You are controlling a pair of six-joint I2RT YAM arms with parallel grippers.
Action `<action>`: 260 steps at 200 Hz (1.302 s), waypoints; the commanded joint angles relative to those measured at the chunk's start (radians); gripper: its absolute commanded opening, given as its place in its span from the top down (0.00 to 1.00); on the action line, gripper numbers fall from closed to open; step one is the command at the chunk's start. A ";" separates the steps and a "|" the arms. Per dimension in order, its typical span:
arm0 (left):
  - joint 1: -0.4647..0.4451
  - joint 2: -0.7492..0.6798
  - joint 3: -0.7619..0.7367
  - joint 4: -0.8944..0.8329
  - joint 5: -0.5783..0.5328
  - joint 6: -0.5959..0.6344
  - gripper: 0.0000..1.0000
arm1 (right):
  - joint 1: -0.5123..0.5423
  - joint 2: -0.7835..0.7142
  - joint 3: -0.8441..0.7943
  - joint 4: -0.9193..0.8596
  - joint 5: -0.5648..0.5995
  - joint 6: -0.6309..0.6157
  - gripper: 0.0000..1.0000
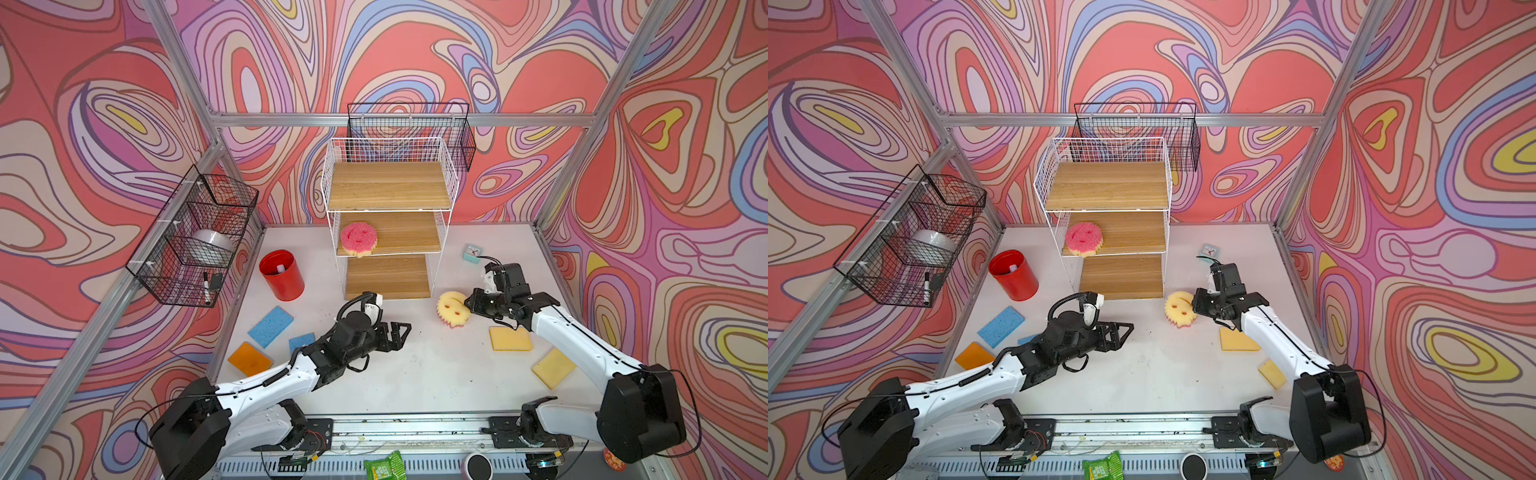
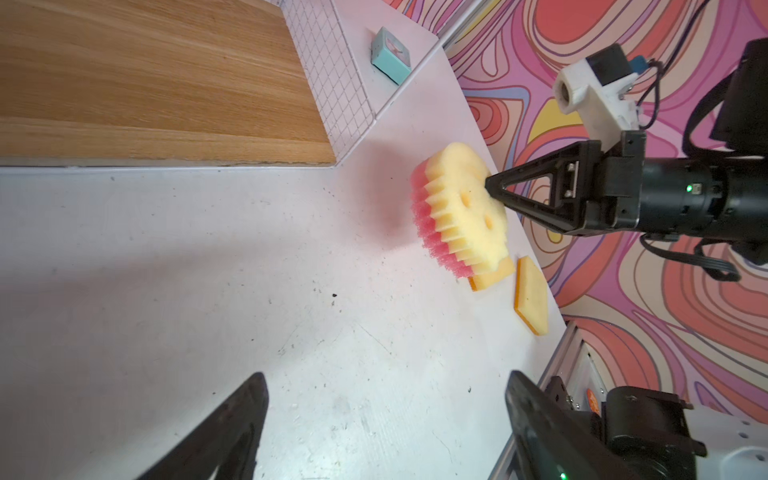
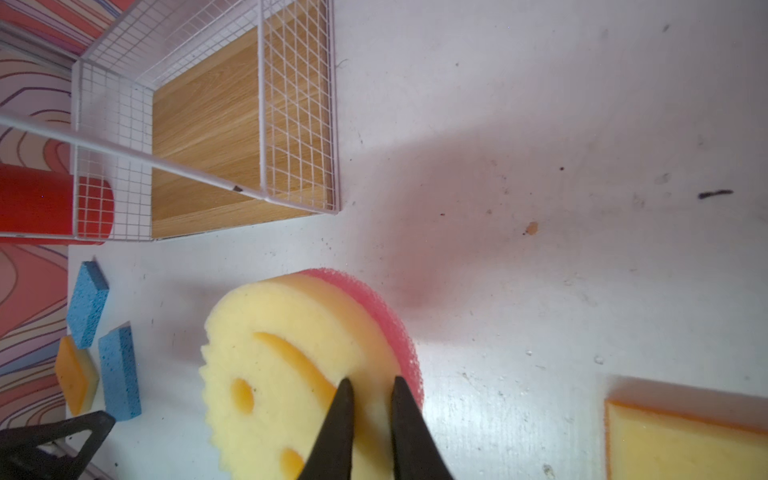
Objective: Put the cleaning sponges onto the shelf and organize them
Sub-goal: 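Lift the yellow smiley sponge with the right gripper while the left gripper approaches it, then close the left gripper on the sponge edge while the right gripper opens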
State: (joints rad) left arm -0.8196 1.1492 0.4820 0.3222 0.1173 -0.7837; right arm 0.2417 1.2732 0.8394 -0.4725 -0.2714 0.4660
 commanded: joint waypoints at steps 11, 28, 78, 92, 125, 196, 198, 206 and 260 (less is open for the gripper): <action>-0.003 0.101 0.023 0.194 0.081 -0.071 0.15 | 0.007 -0.028 -0.020 0.070 -0.111 0.010 0.83; -0.003 0.158 0.023 0.288 0.102 -0.109 0.22 | 0.011 -0.029 -0.017 0.084 -0.140 0.010 0.83; 0.010 0.299 0.064 0.510 0.153 -0.191 0.17 | 0.025 -0.040 -0.006 0.115 -0.181 0.012 0.84; 0.015 0.328 0.072 0.579 0.167 -0.216 0.15 | 0.033 -0.035 0.000 0.120 -0.186 0.014 0.83; 0.024 0.400 0.115 0.657 0.191 -0.253 0.14 | 0.044 -0.031 0.010 0.129 -0.193 0.016 0.83; 0.028 0.504 0.128 0.766 0.216 -0.302 0.21 | 0.053 -0.026 0.027 0.144 -0.210 0.017 0.83; 0.028 0.505 0.129 0.767 0.217 -0.303 0.22 | 0.054 -0.026 0.027 0.144 -0.210 0.017 0.83; 0.030 0.506 0.131 0.771 0.218 -0.303 0.25 | 0.056 -0.022 0.027 0.146 -0.210 0.017 0.83; 0.031 0.491 0.149 0.741 0.230 -0.285 0.49 | 0.057 -0.012 0.023 0.155 -0.203 0.020 0.71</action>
State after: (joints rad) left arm -0.7963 1.6493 0.6090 1.0126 0.3275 -1.0668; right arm 0.2924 1.2545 0.8471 -0.3416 -0.4717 0.4843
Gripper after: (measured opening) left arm 0.545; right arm 0.252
